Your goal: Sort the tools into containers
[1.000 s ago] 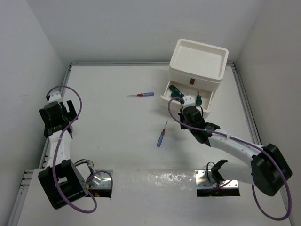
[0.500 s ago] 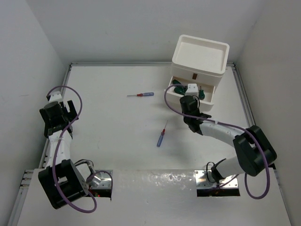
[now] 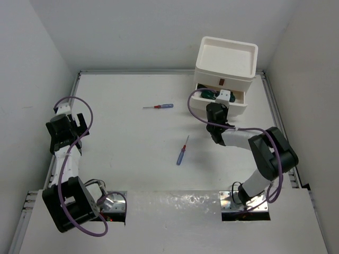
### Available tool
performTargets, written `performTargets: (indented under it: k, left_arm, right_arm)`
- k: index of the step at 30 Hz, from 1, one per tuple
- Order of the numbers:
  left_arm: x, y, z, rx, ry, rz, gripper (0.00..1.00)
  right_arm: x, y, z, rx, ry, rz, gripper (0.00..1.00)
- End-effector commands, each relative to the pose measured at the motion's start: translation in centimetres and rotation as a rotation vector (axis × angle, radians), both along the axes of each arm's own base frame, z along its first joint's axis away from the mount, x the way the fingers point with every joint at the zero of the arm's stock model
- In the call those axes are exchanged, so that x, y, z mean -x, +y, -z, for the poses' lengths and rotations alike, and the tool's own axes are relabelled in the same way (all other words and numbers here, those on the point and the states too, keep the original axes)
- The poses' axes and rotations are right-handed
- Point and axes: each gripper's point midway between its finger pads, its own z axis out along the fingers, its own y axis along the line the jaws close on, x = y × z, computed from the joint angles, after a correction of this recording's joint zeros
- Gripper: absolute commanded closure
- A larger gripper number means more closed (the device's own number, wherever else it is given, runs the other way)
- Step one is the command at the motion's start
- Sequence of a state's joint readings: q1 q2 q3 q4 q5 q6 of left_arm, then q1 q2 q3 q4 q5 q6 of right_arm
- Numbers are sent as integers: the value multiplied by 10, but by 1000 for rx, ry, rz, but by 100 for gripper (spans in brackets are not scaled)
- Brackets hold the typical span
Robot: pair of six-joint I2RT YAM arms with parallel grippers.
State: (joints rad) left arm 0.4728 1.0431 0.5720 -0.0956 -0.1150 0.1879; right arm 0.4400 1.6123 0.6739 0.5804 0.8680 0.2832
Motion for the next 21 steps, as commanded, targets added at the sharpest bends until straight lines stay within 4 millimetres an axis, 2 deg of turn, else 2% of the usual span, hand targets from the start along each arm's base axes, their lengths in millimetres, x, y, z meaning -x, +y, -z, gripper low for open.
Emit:
performTargets:
  k: [1,7,14,17,20,21]
  left_arm:
    - [-4,3,-3,-12,-15,10,0]
    - [-6,3,2,-1,-2,15,0]
    - [-7,3,2,2,-3,20,0]
    - [-9,1,3,9,0,31,0]
    - [-8,1,4,11,8,33,0]
    - [-8,0,4,11,7,34,0]
  right_arm:
    - [-28,-6,-40,-80,-195,55,100]
    - [-37,-4,-56,-105,-294,46,100]
    - [-50,9,-78,-103,-325,-37,100]
    - [-58,9,-73,-82,-288,-41,100]
    - [-62,35,-69,-24,-200,-229,100]
    - [-59,54,-68,-15,-142,-364,100]
